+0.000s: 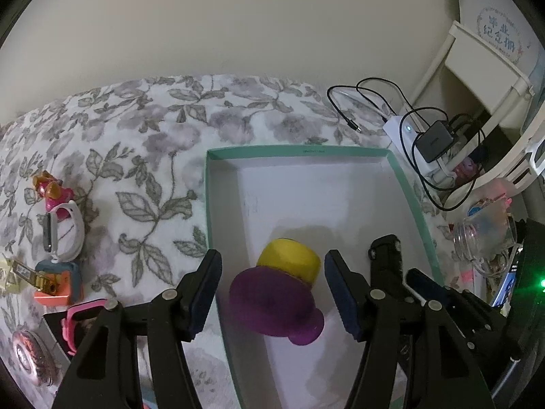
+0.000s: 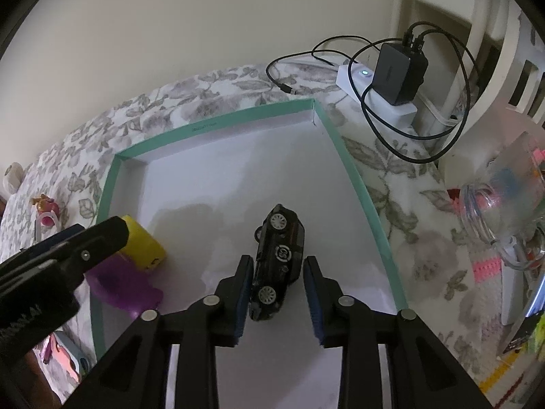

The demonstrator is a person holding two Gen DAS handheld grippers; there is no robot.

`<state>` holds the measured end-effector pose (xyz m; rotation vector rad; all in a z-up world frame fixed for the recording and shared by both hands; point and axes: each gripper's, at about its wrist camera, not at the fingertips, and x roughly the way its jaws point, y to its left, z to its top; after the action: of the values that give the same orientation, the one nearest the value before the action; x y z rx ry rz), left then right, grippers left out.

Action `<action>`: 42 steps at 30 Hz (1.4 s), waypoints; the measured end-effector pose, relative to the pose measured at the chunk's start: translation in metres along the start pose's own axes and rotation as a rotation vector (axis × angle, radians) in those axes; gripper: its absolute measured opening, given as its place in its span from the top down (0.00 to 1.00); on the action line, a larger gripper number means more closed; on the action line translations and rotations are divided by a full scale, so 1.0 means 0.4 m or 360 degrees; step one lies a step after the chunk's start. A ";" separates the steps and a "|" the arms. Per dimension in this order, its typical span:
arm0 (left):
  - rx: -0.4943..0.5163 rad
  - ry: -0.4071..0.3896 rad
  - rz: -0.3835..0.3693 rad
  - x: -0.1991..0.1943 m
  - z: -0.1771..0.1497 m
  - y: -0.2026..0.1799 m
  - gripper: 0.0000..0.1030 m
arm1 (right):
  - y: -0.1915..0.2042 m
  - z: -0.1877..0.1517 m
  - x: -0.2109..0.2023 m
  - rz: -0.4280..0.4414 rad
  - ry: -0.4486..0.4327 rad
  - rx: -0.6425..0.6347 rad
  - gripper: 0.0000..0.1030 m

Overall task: Organize rigid objects
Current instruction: 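Carry purple toy with left gripper into teal box while right gripper places car there, then withdraw both open grippers from the box back toward the toys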

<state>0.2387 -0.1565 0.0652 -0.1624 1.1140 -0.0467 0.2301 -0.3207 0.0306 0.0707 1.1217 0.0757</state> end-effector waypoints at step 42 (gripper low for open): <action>-0.0345 -0.0169 0.0501 -0.336 -0.204 0.355 0.00 | 0.253 -0.132 -0.267 0.0070 -0.0135 -0.0199 0.00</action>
<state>0.0999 -0.0092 0.1279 -0.1788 1.0262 0.3609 0.1337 -0.2291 0.1131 -0.0131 1.0283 0.1802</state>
